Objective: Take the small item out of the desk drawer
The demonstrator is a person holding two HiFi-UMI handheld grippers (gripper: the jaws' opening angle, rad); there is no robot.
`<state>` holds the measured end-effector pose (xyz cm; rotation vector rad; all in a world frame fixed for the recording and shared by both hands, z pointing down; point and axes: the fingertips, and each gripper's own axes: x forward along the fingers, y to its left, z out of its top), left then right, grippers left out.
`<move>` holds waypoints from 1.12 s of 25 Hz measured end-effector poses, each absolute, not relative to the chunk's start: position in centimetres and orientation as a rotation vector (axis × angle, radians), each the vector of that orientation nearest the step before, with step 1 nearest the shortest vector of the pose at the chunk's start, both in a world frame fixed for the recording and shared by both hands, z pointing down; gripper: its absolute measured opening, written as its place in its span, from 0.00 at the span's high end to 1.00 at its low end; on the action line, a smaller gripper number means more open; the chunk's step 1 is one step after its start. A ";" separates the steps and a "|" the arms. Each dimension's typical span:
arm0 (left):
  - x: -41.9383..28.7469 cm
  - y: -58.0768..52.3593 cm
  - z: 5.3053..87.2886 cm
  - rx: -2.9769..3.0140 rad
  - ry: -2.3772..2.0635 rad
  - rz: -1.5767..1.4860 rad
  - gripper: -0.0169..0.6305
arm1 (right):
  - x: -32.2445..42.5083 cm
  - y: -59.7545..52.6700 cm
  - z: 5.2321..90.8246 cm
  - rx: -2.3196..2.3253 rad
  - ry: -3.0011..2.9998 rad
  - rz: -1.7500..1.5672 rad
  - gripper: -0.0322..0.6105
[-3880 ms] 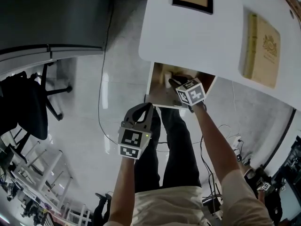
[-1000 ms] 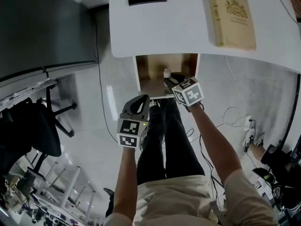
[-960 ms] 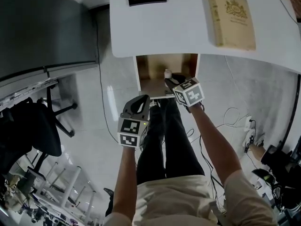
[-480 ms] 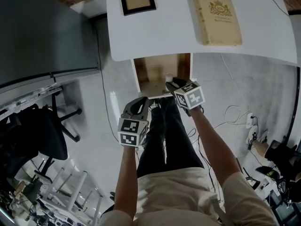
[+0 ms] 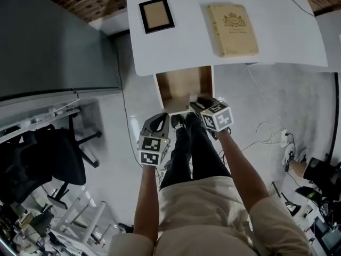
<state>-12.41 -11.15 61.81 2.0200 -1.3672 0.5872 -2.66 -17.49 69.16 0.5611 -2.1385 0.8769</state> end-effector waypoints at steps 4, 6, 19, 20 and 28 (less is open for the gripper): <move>-12.8 -10.9 59.8 2.025 -1.392 0.559 0.95 | -2.6 -17.4 66.2 0.594 -2.176 0.875 0.72; -12.6 -10.9 58.9 2.034 -1.392 0.553 0.95 | -2.6 -17.5 65.0 0.611 -2.188 0.873 0.72; -10.9 -11.6 52.2 2.074 -1.421 0.435 0.95 | -3.4 -16.8 56.6 0.706 -2.325 0.908 0.72; -10.9 -11.8 51.6 2.090 -1.419 0.440 0.95 | -3.4 -16.8 55.9 0.717 -2.336 0.913 0.72; -10.9 -12.5 49.2 2.208 -1.361 0.548 0.95 | -2.1 -17.1 51.0 0.778 -2.426 0.879 0.72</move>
